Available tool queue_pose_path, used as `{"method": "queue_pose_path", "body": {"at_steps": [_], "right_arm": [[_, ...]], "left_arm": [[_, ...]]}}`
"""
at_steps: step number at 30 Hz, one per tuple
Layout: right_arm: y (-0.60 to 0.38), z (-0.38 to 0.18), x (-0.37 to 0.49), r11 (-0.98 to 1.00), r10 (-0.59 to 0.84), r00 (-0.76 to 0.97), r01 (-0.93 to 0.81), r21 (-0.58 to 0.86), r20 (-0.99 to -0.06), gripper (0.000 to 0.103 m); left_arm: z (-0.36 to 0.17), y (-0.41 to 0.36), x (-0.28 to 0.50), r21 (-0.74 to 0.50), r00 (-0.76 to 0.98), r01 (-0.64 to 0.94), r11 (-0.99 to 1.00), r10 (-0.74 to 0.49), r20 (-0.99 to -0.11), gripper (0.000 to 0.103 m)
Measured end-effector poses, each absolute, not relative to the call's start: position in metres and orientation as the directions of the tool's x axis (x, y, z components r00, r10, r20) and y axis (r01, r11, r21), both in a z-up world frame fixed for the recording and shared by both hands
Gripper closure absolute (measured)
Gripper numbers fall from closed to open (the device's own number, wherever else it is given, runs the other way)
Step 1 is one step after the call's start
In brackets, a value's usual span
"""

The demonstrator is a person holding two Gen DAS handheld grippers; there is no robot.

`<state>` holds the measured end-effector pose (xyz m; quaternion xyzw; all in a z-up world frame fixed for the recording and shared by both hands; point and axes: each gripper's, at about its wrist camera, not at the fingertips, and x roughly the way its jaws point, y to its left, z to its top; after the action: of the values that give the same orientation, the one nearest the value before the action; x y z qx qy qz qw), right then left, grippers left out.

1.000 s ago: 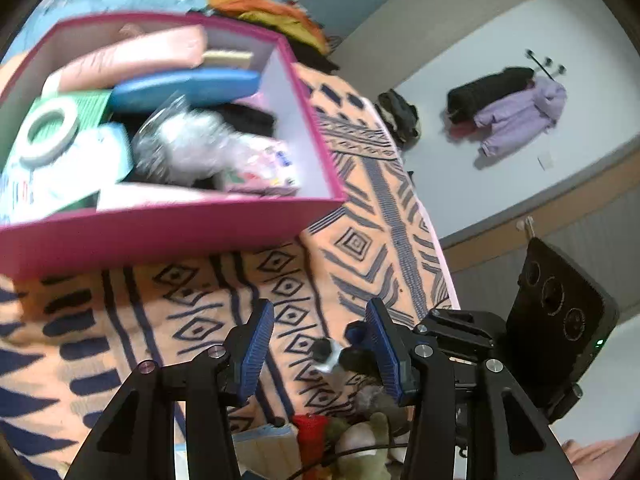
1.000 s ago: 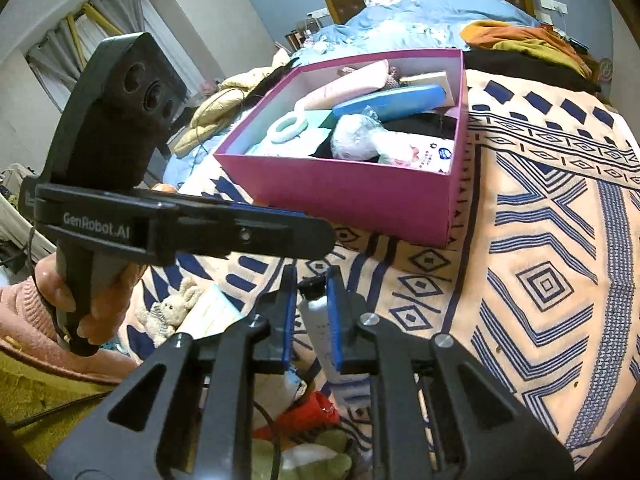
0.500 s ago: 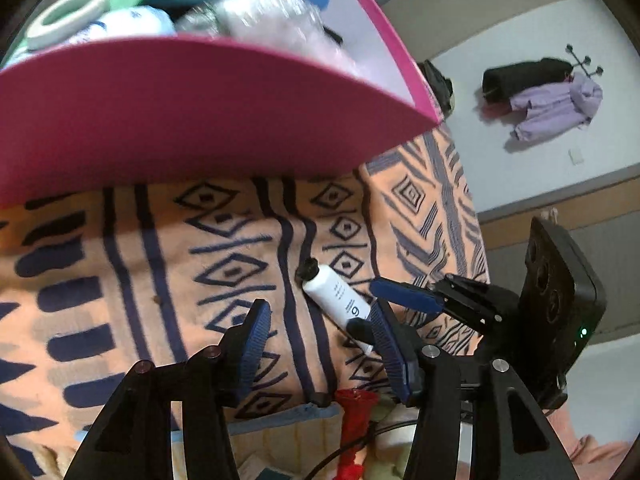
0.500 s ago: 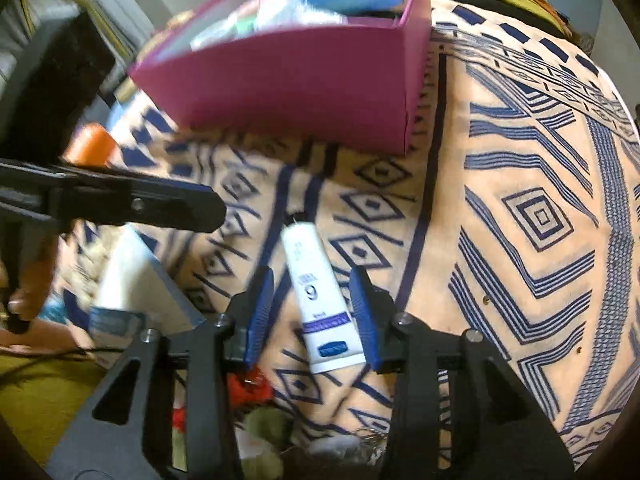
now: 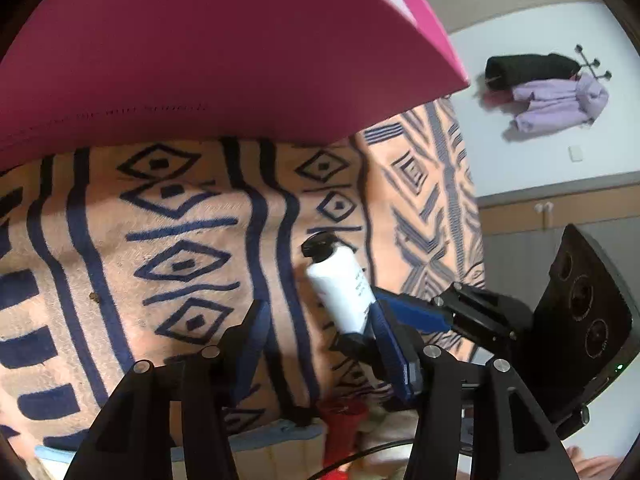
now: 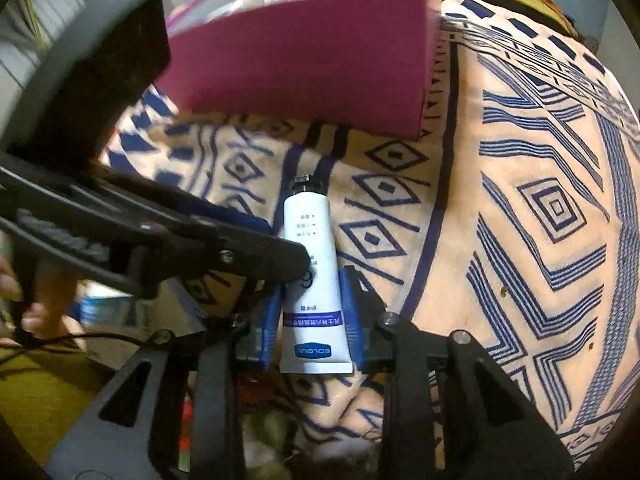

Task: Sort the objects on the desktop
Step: 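Carry the tube over the magenta box and lower it inside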

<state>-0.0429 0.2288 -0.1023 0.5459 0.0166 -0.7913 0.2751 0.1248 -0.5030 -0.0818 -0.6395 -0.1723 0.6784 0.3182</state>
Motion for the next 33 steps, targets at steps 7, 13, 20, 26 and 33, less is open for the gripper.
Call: {"method": "queue_pose_path", "body": {"at_steps": [7, 13, 20, 26, 33], "right_arm": [[0.238, -0.069, -0.039, -0.812, -0.510, -0.289, 0.472, 0.343, -0.810, 0.072], [0.223, -0.048, -0.040, -0.800, -0.533, -0.324, 0.494, 0.340, -0.782, 0.072], [0.222, -0.020, -0.049, -0.786, -0.571, -0.378, 0.507, 0.353, -0.729, 0.072], [0.218, -0.004, -0.071, -0.797, -0.564, -0.432, 0.506, 0.329, -0.704, 0.072], [0.216, 0.002, -0.103, -0.817, -0.550, -0.474, 0.476, 0.326, -0.687, 0.076]], "left_arm": [[-0.051, -0.508, 0.124, -0.661, -0.057, -0.243, -0.710, 0.691, -0.721, 0.050], [-0.018, -0.514, 0.119, -0.677, -0.118, -0.278, -0.681, 0.724, -0.679, 0.050], [0.008, -0.504, 0.107, -0.666, -0.143, -0.328, -0.669, 0.733, -0.665, 0.050], [0.031, -0.492, 0.087, -0.634, -0.187, -0.380, -0.674, 0.727, -0.661, 0.050], [0.042, -0.477, 0.047, -0.588, -0.217, -0.403, -0.702, 0.697, -0.684, 0.050]]}}
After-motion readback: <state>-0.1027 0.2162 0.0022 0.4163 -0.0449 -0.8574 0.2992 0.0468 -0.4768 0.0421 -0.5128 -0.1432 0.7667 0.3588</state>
